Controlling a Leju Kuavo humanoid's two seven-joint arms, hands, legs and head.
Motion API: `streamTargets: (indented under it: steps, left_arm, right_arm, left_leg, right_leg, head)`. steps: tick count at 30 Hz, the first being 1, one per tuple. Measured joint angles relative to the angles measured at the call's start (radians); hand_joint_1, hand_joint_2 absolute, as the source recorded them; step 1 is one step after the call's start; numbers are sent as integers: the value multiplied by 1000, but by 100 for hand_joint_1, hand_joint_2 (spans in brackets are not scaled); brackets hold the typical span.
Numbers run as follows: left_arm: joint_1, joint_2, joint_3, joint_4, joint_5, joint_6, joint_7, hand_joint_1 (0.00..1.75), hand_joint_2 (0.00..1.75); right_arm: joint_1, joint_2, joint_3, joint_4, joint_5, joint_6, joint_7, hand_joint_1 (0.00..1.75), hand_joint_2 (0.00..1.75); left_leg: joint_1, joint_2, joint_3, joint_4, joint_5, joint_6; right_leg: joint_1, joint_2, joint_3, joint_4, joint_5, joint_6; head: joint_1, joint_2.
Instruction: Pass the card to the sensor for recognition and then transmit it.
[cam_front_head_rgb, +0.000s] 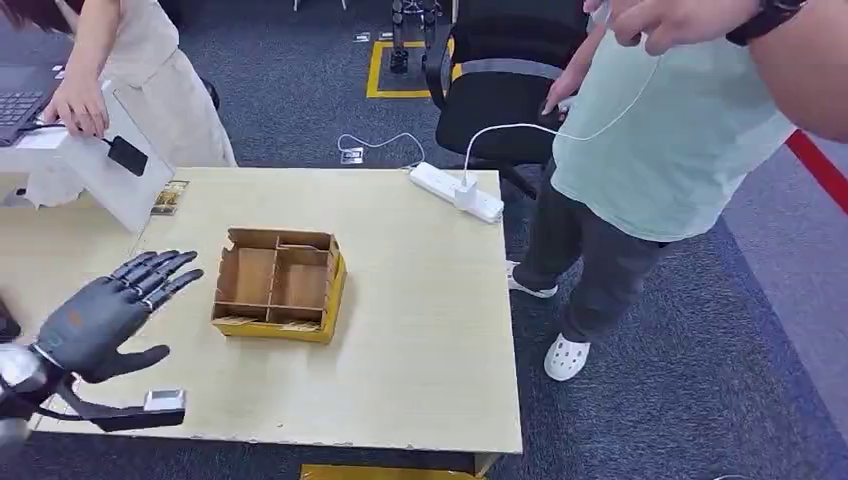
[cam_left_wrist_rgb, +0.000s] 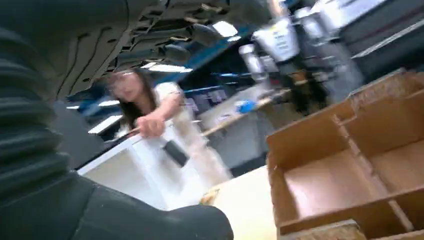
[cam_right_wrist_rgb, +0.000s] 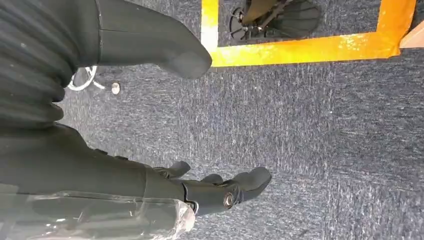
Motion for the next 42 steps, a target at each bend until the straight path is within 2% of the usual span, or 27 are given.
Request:
streamTargets:
  steps: [2, 4, 8, 11, 16, 19, 26, 32, 42]
  left_arm:
    - [-4, -75, -60, 28, -37, 37, 44, 0, 175]
    - [-6, -128, -97, 56, -65, 60, 73, 0, 175]
    - [-13, -215, -127, 102, -184, 125, 148, 0, 175]
    - [-20, -269, -139, 131, -239, 145, 178, 0, 175]
    - [-27, -326, -145, 166, -261, 157, 193, 0, 175]
    - [-28, -356, -148, 183, -302, 181, 224, 0, 175]
    - [-34, -403, -143, 225, -392, 200, 288, 0, 175]
    - [-42, -447, -102, 274, -455, 237, 350, 0, 175]
    - [-52, -488, -45, 343, -484, 242, 350, 0, 175]
  right_arm:
    - [0, 2, -6, 0, 0, 0, 0, 0, 175]
    - [1, 3, -11, 0, 2, -1, 0, 0, 175]
    - [3, 4, -25, 0, 3, -2, 0, 0, 175]
    - [3, 4, -32, 0, 3, -2, 0, 0, 175]
    - [6, 4, -38, 0, 3, -4, 0, 0, 175]
    - [7, 4, -45, 0, 3, -5, -2, 0, 175]
    - [12, 6, -59, 0, 16, -4, -10, 0, 175]
    - [12, 11, -64, 0, 25, -3, -12, 0, 175]
    - [13, 12, -83, 0, 34, -5, -13, 0, 175]
  left_leg:
    - [0, 0, 0, 0, 0, 0]
    - [0, 0, 0, 0, 0, 0]
    - [0, -1, 0, 0, 0, 1]
    - [0, -1, 0, 0, 0, 1]
    - [0, -1, 0, 0, 0, 1]
    - [0, -1, 0, 0, 0, 1]
    - [0, -1, 0, 0, 0, 1]
    - [0, -1, 0, 0, 0, 1]
    - [0, -1, 0, 0, 0, 1]
  right_leg:
    - [0, 0, 0, 0, 0, 0]
    - [0, 0, 0, 0, 0, 0]
    - [0, 0, 0, 0, 1, 1]
    - [0, 0, 0, 0, 1, 1]
    - [0, 0, 0, 0, 0, 1]
    - [0, 0, 0, 0, 0, 1]
    - [0, 0, 0, 0, 0, 1]
    - [0, 0, 0, 0, 0, 1]
    - [0, 0, 0, 0, 0, 1]
  head:
    - [1, 0]
    - [2, 0]
    - [0, 0]
    - [0, 0]
    - [0, 0]
    - [0, 0]
    - [0, 0]
    - [0, 0]
    - [0, 0]
